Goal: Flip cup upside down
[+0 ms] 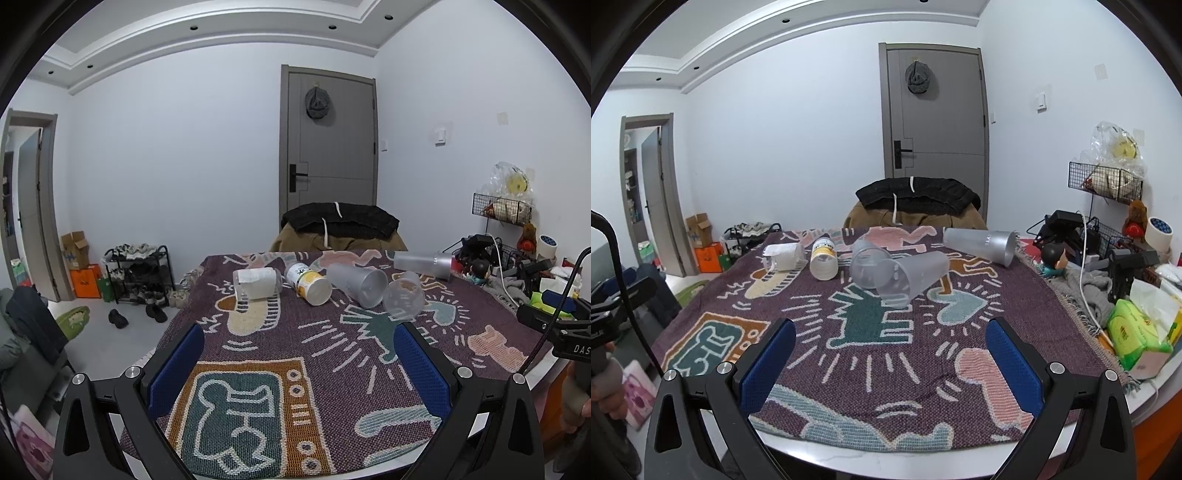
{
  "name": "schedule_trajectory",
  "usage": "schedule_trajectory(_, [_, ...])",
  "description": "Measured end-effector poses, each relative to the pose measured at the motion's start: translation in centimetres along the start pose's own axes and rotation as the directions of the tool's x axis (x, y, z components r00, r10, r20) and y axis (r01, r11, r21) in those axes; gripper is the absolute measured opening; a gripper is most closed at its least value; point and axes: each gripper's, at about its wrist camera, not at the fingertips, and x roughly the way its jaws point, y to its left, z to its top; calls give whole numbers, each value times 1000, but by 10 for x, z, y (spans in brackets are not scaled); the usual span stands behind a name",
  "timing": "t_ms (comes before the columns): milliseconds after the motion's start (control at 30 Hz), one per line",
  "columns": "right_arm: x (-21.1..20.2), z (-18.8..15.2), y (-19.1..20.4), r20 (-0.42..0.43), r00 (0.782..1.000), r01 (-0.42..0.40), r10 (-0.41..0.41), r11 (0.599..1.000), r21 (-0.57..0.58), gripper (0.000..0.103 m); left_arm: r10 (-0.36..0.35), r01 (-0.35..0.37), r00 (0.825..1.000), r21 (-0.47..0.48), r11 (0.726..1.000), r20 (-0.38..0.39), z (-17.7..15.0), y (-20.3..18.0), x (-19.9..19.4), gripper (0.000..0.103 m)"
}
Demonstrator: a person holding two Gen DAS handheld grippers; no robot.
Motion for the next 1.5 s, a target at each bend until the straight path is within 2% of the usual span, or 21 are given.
schedule_trajectory(333, [0, -3, 2, 5, 999, -36, 36, 999, -10, 103, -6, 6, 1000, 11, 1000, 4, 0, 1, 0, 103])
schedule_trajectory(1000, [0, -3, -1, 9, 999, -31, 31, 1000, -1, 103, -8, 8, 1000, 20, 1000, 23, -5, -1, -5, 103])
schedule_trajectory(1500, [1, -1, -3, 9, 1000, -14, 14, 1000, -2, 103, -22, 21, 999, 35, 999, 29, 5, -9, -4, 103])
